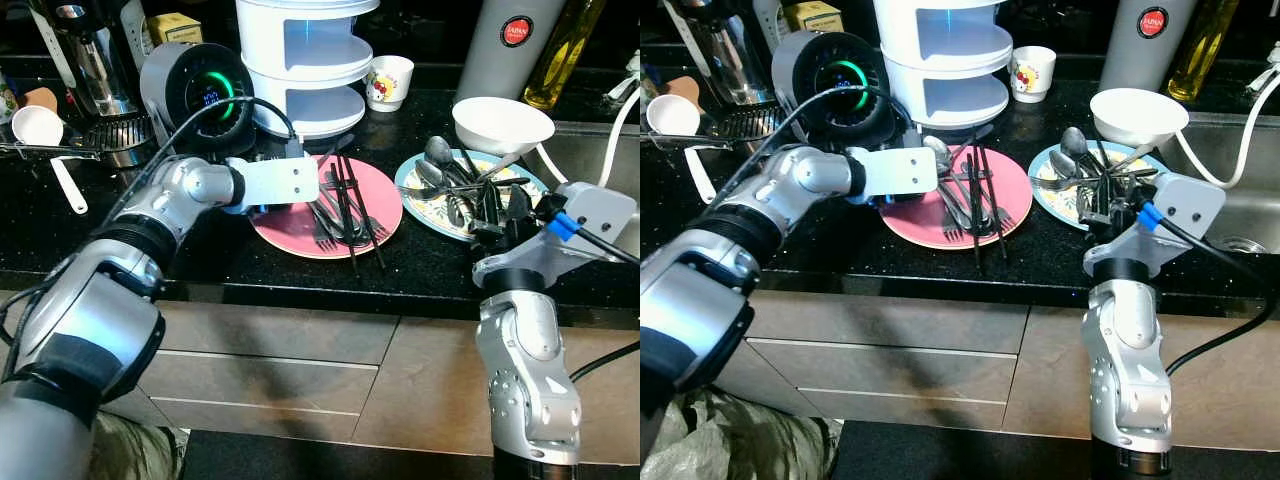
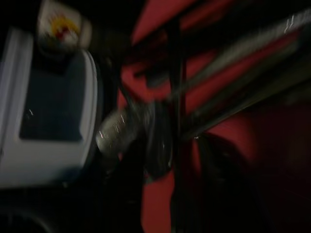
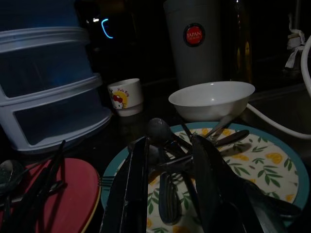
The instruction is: Kitchen organization
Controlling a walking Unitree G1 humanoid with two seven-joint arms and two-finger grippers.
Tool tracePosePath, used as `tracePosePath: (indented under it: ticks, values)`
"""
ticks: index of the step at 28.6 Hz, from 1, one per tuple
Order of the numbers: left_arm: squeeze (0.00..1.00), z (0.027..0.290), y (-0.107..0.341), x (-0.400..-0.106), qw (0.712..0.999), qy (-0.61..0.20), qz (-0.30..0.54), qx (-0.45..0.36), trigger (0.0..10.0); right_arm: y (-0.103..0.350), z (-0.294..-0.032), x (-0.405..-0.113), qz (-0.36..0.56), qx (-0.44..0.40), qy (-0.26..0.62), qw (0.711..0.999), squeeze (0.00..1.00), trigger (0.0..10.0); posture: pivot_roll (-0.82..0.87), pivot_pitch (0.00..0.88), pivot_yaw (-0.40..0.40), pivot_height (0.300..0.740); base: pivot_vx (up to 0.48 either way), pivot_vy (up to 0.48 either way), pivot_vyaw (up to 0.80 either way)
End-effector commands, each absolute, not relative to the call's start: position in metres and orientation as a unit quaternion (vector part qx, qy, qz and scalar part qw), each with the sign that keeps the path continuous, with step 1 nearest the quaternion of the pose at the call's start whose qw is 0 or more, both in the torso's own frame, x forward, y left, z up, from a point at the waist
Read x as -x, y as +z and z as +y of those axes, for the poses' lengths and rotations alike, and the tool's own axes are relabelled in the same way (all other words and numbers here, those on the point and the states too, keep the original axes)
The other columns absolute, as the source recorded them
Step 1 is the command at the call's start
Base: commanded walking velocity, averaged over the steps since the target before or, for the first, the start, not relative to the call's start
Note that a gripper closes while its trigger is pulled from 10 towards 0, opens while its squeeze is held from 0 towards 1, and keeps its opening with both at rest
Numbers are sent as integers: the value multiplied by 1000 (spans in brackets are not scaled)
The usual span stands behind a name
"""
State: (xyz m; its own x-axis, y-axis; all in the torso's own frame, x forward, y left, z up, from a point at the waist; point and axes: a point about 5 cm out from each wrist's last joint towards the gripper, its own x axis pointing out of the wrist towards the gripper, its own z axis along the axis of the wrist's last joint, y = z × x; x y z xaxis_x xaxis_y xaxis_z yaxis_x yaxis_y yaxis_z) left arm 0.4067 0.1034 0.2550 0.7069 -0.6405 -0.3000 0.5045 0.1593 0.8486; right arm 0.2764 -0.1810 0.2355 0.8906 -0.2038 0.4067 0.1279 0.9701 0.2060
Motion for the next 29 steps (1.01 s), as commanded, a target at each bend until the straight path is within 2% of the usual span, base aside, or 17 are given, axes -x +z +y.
tracePosePath:
  ticks: [1, 10, 12, 14, 15, 16, 17, 18, 20, 25, 28, 29]
  values:
    - [0, 102, 248, -406, 764, -379, -69, -517, 0, 235, -181, -274, -215, -90, -84, 969, 0, 10000, -63, 115, 56, 740, 0, 0, 0]
    - [0, 107, 257, -408, 753, -333, -103, -559, 0, 235, -181, -277, -215, -92, -85, 969, 0, 10000, -55, 93, 51, 740, 0, 0, 0]
    - [0, 108, 262, -409, 756, -323, -115, -558, 0, 235, -181, -277, -215, -92, -85, 969, 0, 10000, -53, 91, 52, 740, 0, 0, 0]
    - [0, 108, 278, -409, 774, -305, -151, -534, 0, 235, -181, -278, -215, -92, -84, 968, 0, 10000, -50, 83, 52, 740, 0, 0, 0]
    - [0, 108, 293, -409, 796, -291, -179, -499, 4039, 235, -181, -279, -216, -93, -84, 968, 0, 10000, -48, 79, 50, 740, 0, 0, 0]
    - [0, 108, 306, -408, 813, -283, -202, -467, 9725, 235, -181, -279, -216, -93, -83, 968, 0, 10000, -47, 74, 49, 740, 0, 0, 0]
    - [0, 108, 306, -408, 813, -283, -202, -467, 9725, 235, -181, -279, -216, -93, -83, 968, 0, 10000, -47, 74, 49, 740, 0, 0, 0]
    - [0, 109, 324, -406, 837, -273, -234, -412, 10000, 236, -181, -280, -217, -94, -82, 968, 0, 10000, -45, 74, 48, 740, 0, 0, 0]
    - [0, 111, 340, -402, 847, -273, -264, -372, 10000, 236, -180, -280, -218, -94, -81, 968, 0, 10000, -43, 68, 43, 740, 0, 0, 0]
    - [0, 116, 366, -386, 853, -272, -330, -299, 10000, 237, -179, -283, -219, -94, -74, 968, 0, 10000, -33, 51, 30, 740, 0, 0, 0]
    - [0, 117, 370, -384, 855, -271, -338, -284, 10000, 237, -179, -284, -219, -94, -73, 969, 0, 10000, -33, 51, 30, 740, 0, 0, 0]
    - [0, 120, 367, -379, 864, -262, -354, -243, 10000, 239, -177, -287, -221, -94, -65, 968, 0, 10000, -26, 38, 21, 740, 0, 0, 0]
